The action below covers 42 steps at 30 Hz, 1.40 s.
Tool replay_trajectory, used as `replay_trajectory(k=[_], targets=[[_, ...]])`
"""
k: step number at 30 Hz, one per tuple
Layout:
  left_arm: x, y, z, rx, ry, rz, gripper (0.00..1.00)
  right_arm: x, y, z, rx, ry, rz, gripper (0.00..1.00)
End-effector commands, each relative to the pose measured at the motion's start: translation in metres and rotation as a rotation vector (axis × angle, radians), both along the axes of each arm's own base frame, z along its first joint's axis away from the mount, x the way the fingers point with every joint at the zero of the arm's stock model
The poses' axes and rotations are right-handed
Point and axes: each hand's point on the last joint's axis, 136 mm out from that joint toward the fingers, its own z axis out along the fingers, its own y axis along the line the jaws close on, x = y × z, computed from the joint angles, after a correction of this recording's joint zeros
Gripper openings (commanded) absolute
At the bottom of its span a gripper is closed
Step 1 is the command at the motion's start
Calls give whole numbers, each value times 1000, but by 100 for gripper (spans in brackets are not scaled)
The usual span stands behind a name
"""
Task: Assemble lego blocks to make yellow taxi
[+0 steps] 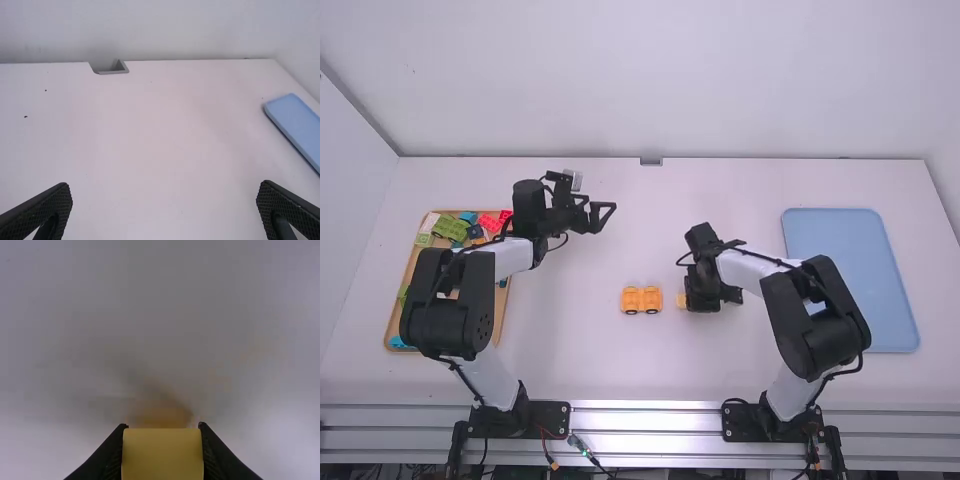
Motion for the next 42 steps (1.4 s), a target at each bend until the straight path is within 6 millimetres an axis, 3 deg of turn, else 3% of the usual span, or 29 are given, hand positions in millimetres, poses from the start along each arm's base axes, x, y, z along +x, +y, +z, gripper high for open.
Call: replay_trajectory(k=[1,2,3,7,10,14,18,21,22,24,25,28,29,32,35,38,42], targets=[[2,-3,5,-6,-8,-11,99,1,-5,3,-9,-7,-26,36],[2,-3,5,-6,-8,-11,99,1,-7,3,-10,-5,-25,68],[2,-3,5,-6,-8,-11,99,2,-7,3,-7,-7,-18,81],[2,-3,5,-6,-9,-12,99,7,-7,6,8,-24,28,97],[2,-3,5,-6,-8,-11,99,15,-5,11,7,-55,77,99],[2,-3,5,-6,-9,-11,99,31,-3,34,6,-100,199,99],[2,-3,5,-6,-8,-10,99,46,-10,81,-16,-173,514,99],[3,0,5,-5,-8,-4,99,74,-21,130,-64,-327,956,99],[3,0,5,-5,-8,-4,99,76,-20,135,-64,-345,1001,99],[2,-3,5,-6,-8,-11,99,86,-18,171,-58,-444,1257,99],[2,-3,5,-6,-9,-10,99,88,-20,177,-67,-459,1302,99],[3,-1,5,-6,-11,-6,99,113,-44,204,-265,-524,1597,99],[3,-1,5,-6,-11,-6,99,115,-47,205,-284,-524,1615,99],[2,-3,5,-6,-11,-10,99,144,-88,219,-580,-443,1952,99],[1,-1,1,-6,10,-7,99,146,-100,220,-607,-409,2074,99],[-3,-3,-2,14,9,-31,99,144,-90,217,-549,-478,2183,99],[-26,-26,4,65,-126,-268,99,109,-41,213,-273,-763,2614,99]])
